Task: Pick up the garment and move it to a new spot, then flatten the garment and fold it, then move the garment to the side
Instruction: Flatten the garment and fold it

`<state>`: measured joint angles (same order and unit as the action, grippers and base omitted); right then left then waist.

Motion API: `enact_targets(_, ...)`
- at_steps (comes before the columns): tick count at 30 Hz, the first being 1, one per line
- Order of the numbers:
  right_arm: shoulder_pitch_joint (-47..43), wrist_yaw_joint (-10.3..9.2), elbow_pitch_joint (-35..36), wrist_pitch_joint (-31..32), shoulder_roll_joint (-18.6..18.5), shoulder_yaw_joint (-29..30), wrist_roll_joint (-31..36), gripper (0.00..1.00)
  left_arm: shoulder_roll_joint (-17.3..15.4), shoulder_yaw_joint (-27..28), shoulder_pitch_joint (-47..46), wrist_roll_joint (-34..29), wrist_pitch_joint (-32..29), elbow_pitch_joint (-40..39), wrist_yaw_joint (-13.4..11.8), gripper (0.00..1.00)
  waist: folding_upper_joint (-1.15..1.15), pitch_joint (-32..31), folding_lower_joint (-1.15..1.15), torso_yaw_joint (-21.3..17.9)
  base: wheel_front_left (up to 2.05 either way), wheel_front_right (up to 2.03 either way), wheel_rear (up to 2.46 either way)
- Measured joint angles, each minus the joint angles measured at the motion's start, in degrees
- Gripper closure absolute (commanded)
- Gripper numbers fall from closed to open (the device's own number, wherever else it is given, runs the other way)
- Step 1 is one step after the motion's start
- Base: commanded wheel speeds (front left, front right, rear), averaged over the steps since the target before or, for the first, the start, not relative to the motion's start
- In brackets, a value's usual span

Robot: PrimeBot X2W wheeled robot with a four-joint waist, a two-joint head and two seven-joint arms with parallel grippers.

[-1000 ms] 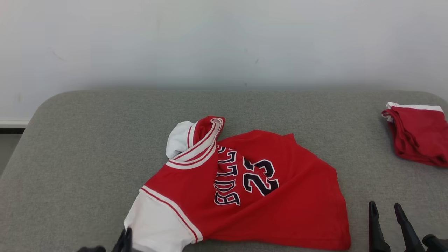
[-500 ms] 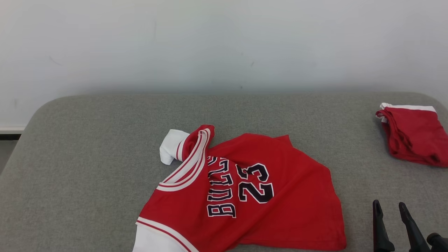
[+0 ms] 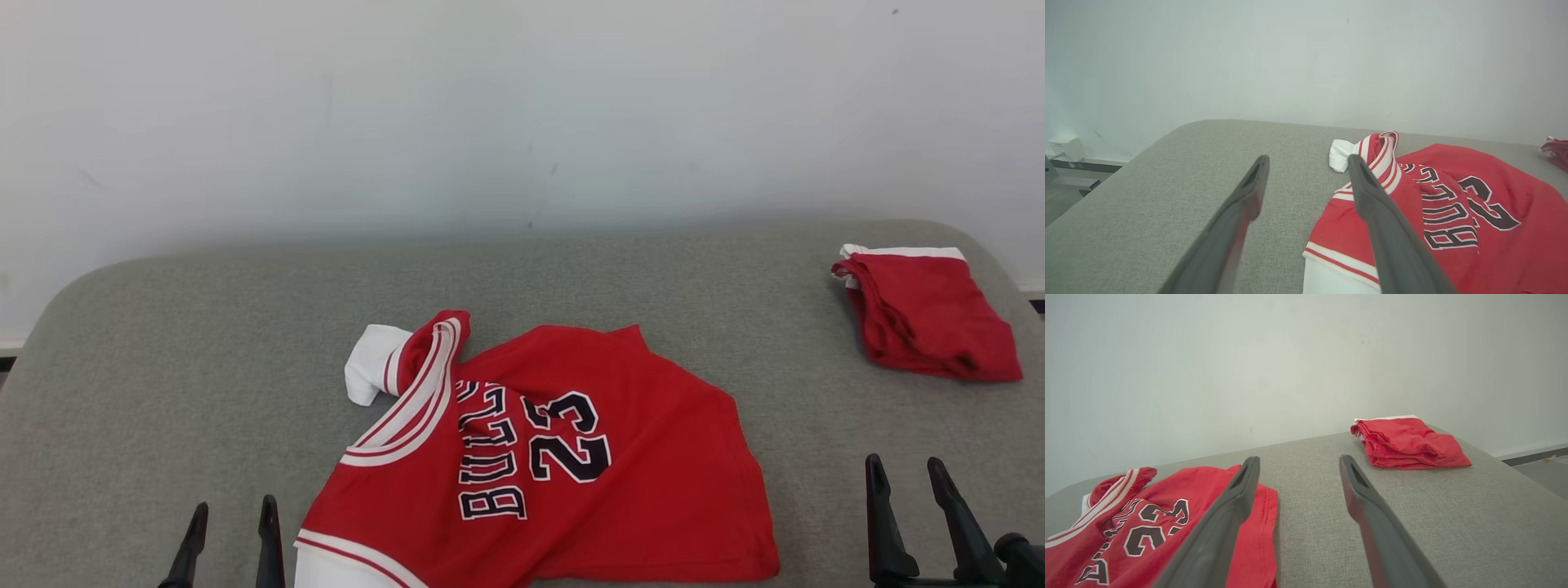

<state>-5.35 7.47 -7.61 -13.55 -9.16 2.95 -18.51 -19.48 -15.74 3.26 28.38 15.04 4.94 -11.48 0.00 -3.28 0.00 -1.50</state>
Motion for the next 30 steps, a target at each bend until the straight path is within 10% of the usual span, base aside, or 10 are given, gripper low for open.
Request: enact_targets(30,-3.59,0.0,5.33,4.05,-0.84,-3.81,1.59,0.0,2.14,6.25,1.52,-6.61,0.0,3.13,4.44,0.0,0.0,-1.95,0.0,-2.52,0.0,0.0,0.0)
